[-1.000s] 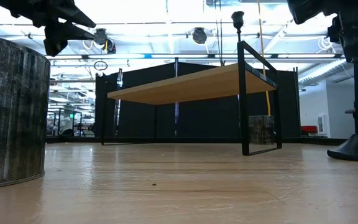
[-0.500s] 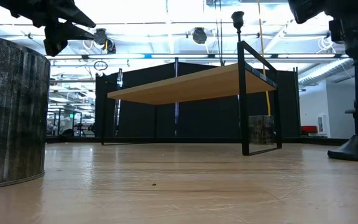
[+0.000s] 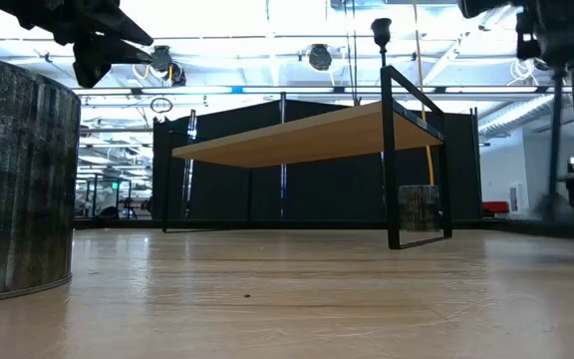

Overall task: Pick & Place candle stick holders
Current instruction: Put the right black candle holder on the shelf

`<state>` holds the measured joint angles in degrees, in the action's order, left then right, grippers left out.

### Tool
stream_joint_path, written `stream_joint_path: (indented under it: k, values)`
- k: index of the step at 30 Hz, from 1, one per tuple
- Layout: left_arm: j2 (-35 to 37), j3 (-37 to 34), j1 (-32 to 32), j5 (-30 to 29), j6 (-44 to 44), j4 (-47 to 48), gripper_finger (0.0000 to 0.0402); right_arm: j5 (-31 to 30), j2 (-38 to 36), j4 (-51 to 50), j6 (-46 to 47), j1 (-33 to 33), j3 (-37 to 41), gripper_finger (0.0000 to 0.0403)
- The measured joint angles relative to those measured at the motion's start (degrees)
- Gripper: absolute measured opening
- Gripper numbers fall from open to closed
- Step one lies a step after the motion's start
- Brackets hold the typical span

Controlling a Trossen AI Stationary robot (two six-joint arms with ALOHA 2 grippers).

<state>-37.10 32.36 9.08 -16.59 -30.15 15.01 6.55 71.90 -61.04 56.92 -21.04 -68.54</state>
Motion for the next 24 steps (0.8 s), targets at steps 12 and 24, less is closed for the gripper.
stream_joint_path:
  k: [12,24]
  values:
    - [0.00,0.00,0.01,-0.08,7.41,0.00,0.0127,0.74,0.18,5.32,-2.51,0.07,-8.75,0.0008]
    - [0.00,0.00,0.00,-0.10,7.17,-0.03,0.0127,-0.53,4.29,7.87,-8.33,3.41,-19.89,0.0008]
